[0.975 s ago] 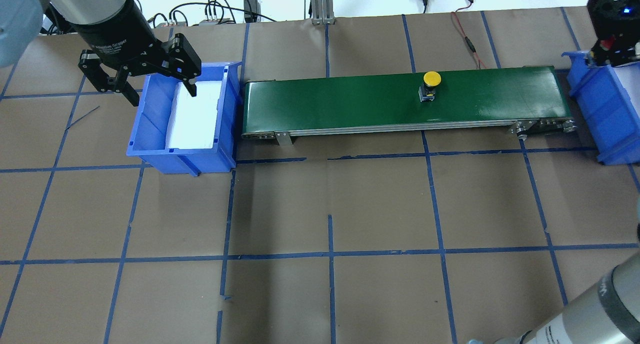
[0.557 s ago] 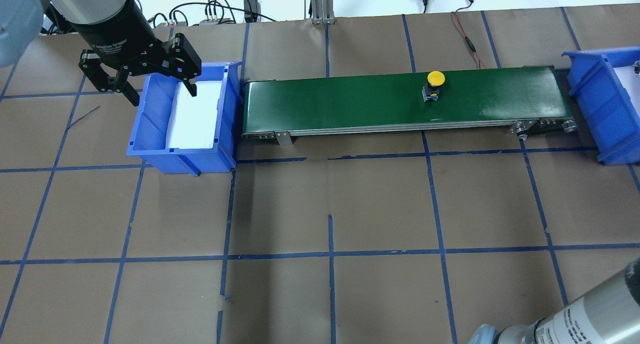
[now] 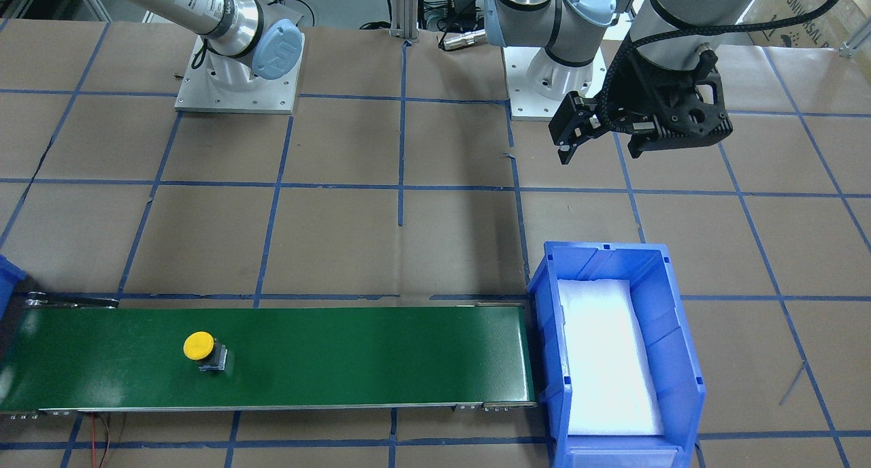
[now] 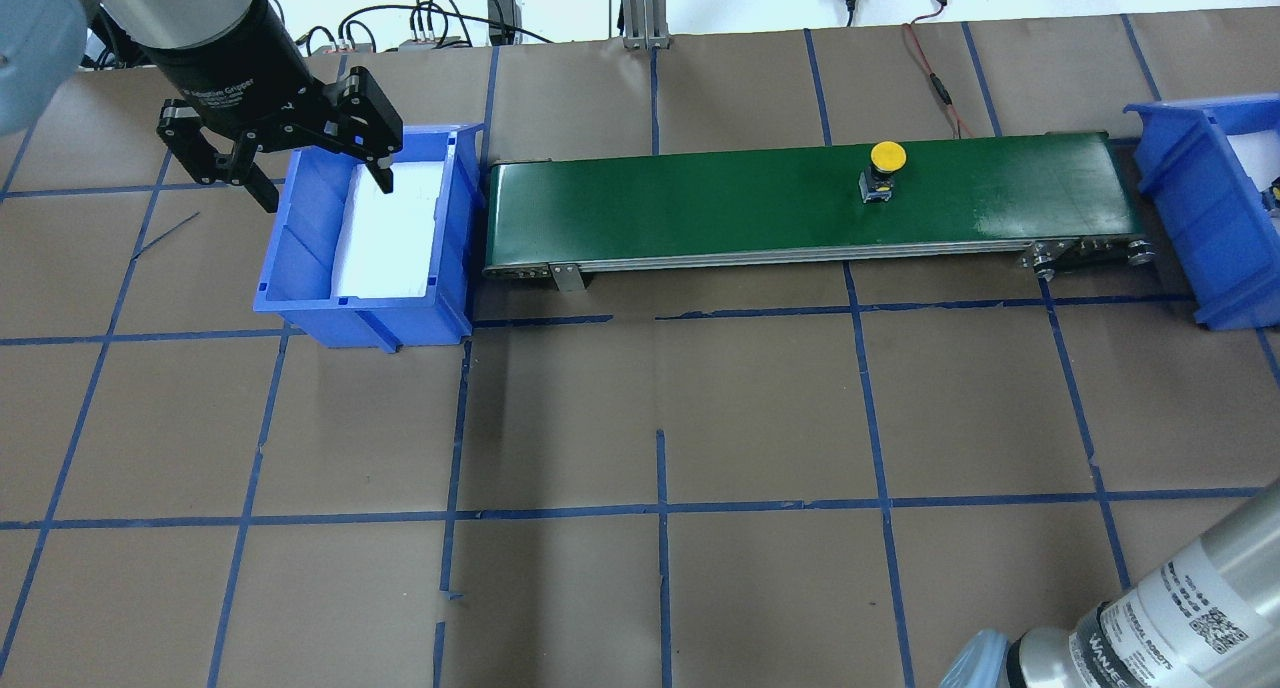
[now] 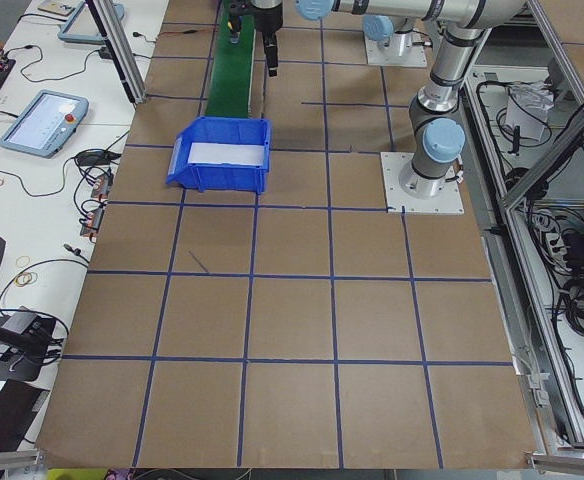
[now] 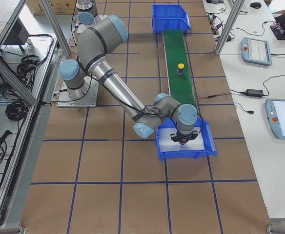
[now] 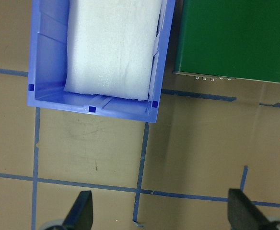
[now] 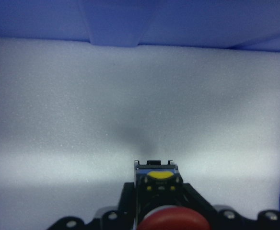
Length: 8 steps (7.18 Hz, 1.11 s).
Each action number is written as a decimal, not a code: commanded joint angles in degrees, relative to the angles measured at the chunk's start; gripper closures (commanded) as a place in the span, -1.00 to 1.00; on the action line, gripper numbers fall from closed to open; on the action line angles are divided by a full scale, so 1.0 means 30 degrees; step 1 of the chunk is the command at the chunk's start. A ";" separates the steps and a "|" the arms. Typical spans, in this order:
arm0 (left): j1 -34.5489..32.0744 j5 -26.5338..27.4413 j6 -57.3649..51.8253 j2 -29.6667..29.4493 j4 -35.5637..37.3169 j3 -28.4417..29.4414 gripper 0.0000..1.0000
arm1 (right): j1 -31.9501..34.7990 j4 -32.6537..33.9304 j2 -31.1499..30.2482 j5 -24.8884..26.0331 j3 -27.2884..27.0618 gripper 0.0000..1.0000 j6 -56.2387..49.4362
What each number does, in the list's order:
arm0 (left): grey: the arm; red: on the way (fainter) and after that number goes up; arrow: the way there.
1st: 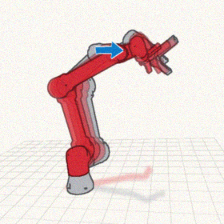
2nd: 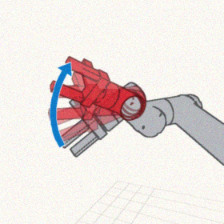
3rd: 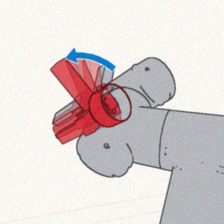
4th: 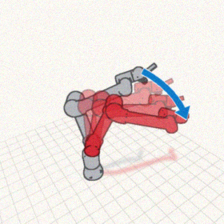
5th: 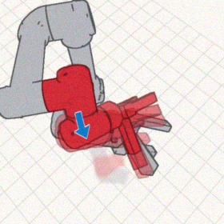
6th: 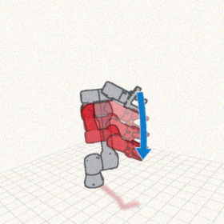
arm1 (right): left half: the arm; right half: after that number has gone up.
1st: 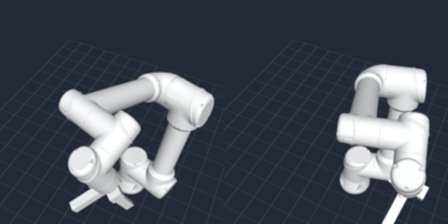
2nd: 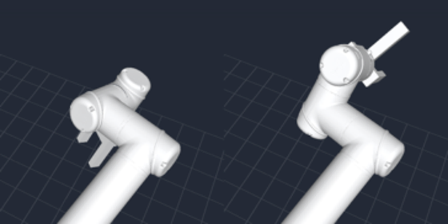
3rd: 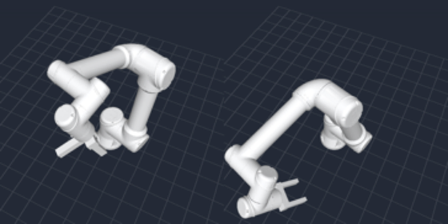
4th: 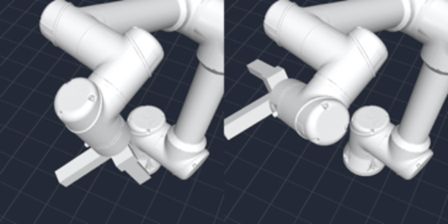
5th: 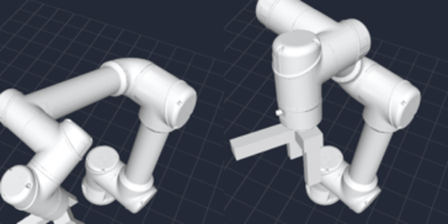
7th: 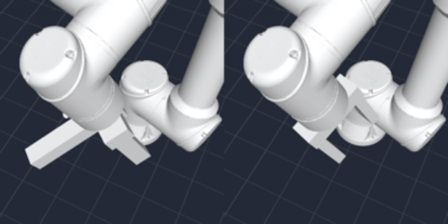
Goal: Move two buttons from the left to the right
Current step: 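Carry the red button with the right gripper into the far blue bin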
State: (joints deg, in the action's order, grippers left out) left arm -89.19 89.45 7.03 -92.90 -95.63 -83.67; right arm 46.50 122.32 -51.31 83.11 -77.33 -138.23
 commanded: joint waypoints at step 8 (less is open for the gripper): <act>0.0023 -0.0022 -0.0001 0.0000 0.0000 0.0000 -0.99 | 0.2330 -0.2129 -0.4923 0.0217 -0.2022 -1.00 0.1014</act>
State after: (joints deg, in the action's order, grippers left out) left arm -89.14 89.41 7.03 -92.89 -95.63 -83.67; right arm 50.03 116.31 -63.49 83.58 -81.52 -136.85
